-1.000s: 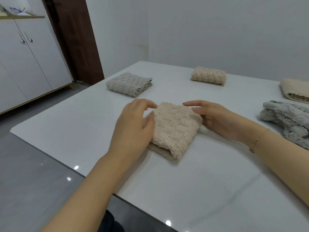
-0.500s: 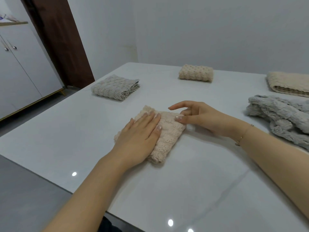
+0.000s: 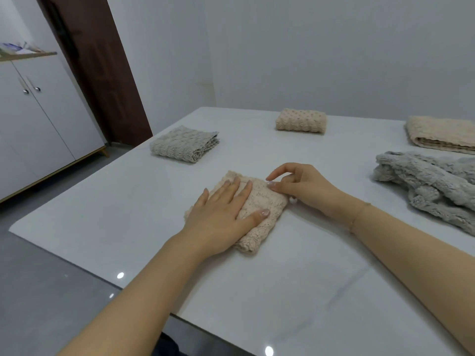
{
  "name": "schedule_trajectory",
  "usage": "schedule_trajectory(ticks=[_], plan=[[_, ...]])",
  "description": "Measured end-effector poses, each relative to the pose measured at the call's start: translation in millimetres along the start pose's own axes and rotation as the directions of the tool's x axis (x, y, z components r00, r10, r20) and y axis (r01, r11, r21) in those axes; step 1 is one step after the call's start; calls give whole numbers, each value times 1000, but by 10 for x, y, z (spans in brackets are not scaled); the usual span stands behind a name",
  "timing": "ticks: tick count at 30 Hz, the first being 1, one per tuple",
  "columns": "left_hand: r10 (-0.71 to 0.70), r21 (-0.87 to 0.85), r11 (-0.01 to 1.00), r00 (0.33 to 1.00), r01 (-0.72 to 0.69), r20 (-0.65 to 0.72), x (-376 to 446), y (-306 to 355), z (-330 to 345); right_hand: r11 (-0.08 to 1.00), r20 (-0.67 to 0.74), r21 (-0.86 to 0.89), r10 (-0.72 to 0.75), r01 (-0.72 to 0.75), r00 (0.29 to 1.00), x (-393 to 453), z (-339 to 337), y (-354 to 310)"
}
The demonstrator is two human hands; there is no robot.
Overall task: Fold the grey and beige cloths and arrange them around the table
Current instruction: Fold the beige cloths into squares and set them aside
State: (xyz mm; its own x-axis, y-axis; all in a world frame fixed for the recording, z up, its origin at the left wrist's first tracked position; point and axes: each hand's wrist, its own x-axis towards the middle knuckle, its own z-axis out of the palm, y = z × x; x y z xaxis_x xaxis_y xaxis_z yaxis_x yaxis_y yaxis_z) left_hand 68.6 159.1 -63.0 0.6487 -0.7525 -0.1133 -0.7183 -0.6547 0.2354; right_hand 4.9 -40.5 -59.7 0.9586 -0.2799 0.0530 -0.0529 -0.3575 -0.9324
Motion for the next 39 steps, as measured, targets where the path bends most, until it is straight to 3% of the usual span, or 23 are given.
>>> schedule_trajectory(ticks=[5, 8, 11, 18, 20, 23, 24, 26, 28, 30, 32, 34, 39], plan=[[-82, 112, 991, 994, 73, 72, 8, 82, -107, 986, -127, -140, -110, 92, 986, -94, -45, 94], [-144, 77, 987, 990, 144, -6, 83, 270, -218, 987, -141, -122, -121, 104, 983, -115, -97, 108], [-125, -9, 992, 990, 125, -57, 163, 468, -139, 982, -170, -157, -129, 102, 977, -107, -86, 146], [-163, 51, 984, 980, 170, -113, 212, 458, 162, 980, -200, -179, -125, 89, 972, -91, -88, 197], [-128, -36, 991, 988, 125, -90, 185, 451, 110, 985, -198, -155, -111, 81, 974, -103, -79, 177], [-62, -421, 907, 985, -11, -159, 25, 333, -58, 991, -195, -113, -96, 75, 976, -122, -88, 119], [-90, -526, 849, 965, -55, -245, -61, 263, -117, 991, -187, -115, -93, 72, 978, -129, -89, 98], [-216, -548, 834, 872, -69, -439, -232, 84, -208, 991, -168, -121, -84, 64, 982, -142, -66, 58], [-349, -488, 870, 784, 68, -513, -367, -122, -241, 992, -152, -115, -71, 54, 986, -147, -18, 28], [-457, -461, 849, 796, 258, -397, -461, -286, -232, 993, -130, -118, -47, 32, 990, -122, 33, -17], [-504, -498, 793, 838, 353, -208, -503, -353, -194, 992, -104, -123, -6, -7, 995, -93, 81, -77], [-492, -561, 756, 858, 337, -148, -495, -336, -155, 989, -88, -140, 29, -41, 996, -73, 121, -117], [-432, -613, 755, 880, 234, -197, -303, -263, -162, 955, -65, -261, 128, -140, 990, -260, 100, -216]])
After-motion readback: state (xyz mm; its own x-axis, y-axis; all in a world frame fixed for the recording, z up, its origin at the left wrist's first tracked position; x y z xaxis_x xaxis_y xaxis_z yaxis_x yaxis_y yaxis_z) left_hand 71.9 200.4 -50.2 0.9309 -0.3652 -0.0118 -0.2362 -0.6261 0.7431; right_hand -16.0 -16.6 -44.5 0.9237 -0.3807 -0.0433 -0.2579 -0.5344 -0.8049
